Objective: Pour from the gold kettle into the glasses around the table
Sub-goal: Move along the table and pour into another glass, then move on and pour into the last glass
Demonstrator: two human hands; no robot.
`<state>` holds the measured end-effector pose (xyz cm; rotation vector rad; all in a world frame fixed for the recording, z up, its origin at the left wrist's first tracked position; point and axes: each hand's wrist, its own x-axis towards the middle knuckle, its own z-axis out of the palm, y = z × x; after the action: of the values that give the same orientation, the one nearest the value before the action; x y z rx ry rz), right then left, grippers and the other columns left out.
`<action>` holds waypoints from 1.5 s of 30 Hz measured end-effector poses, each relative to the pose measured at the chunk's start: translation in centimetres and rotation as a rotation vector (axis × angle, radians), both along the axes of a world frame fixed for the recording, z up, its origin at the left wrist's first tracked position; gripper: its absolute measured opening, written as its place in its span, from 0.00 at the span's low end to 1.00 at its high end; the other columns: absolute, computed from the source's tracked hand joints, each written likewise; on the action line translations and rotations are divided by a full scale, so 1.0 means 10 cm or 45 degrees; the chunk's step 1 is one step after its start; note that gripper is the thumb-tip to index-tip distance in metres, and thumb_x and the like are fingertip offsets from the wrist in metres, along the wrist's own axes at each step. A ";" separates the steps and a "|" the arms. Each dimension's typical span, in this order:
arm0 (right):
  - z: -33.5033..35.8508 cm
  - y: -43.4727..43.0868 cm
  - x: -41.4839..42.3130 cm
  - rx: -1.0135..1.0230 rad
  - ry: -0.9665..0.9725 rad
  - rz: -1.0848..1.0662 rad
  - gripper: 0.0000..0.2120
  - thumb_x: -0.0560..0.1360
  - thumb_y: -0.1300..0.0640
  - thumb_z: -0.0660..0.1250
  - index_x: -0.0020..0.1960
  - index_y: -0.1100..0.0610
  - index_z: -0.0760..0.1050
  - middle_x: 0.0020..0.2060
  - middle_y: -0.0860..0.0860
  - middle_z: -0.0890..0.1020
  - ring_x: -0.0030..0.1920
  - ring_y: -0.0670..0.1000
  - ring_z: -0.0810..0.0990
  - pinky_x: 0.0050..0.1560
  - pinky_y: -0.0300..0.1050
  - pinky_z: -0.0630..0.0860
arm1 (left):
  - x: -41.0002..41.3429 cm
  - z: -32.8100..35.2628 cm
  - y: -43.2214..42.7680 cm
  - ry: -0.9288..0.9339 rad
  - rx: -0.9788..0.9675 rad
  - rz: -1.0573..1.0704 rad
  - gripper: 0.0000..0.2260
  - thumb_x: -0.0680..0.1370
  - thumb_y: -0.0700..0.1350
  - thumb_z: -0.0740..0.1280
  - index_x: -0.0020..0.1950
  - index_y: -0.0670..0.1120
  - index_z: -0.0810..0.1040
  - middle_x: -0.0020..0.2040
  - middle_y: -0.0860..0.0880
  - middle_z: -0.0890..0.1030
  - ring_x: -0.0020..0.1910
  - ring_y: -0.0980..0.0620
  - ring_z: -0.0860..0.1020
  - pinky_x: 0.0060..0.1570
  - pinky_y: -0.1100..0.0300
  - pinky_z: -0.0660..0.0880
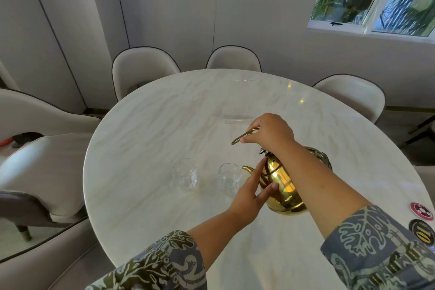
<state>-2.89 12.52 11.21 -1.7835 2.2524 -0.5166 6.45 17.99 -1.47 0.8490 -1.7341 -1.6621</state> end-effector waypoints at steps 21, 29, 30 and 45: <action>-0.09 0.14 -0.13 -0.103 -0.138 -0.080 0.17 0.67 0.46 0.75 0.52 0.53 0.83 0.50 0.52 0.85 0.46 0.52 0.82 0.45 0.45 0.78 | 0.04 -0.01 0.01 -0.189 -0.150 -0.045 0.31 0.72 0.68 0.59 0.72 0.70 0.51 0.77 0.55 0.61 0.75 0.52 0.60 0.73 0.46 0.60; -0.26 0.28 -0.24 -0.245 -0.279 -0.150 0.19 0.68 0.46 0.74 0.55 0.55 0.82 0.53 0.52 0.84 0.47 0.49 0.78 0.42 0.40 0.73 | 0.13 0.00 -0.02 -0.400 -0.260 -0.133 0.29 0.77 0.60 0.60 0.75 0.67 0.49 0.79 0.55 0.54 0.77 0.53 0.55 0.73 0.55 0.55; -0.28 0.30 -0.25 -0.258 -0.308 -0.164 0.19 0.68 0.46 0.75 0.55 0.55 0.82 0.53 0.52 0.84 0.49 0.50 0.79 0.43 0.41 0.73 | 0.14 0.01 -0.02 -0.421 -0.271 -0.144 0.29 0.77 0.60 0.60 0.75 0.66 0.49 0.79 0.56 0.53 0.77 0.53 0.54 0.72 0.57 0.54; -0.36 0.51 -0.28 -0.514 -0.600 -0.201 0.20 0.69 0.46 0.74 0.55 0.56 0.83 0.54 0.52 0.84 0.56 0.50 0.80 0.49 0.40 0.74 | 0.36 0.06 -0.03 -0.543 -0.516 -0.141 0.27 0.78 0.61 0.58 0.71 0.73 0.45 0.74 0.68 0.43 0.75 0.56 0.59 0.66 0.64 0.60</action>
<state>-5.73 17.58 7.58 -1.4319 2.0536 -1.3461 10.09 17.72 -0.91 0.9691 -2.3420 -1.1778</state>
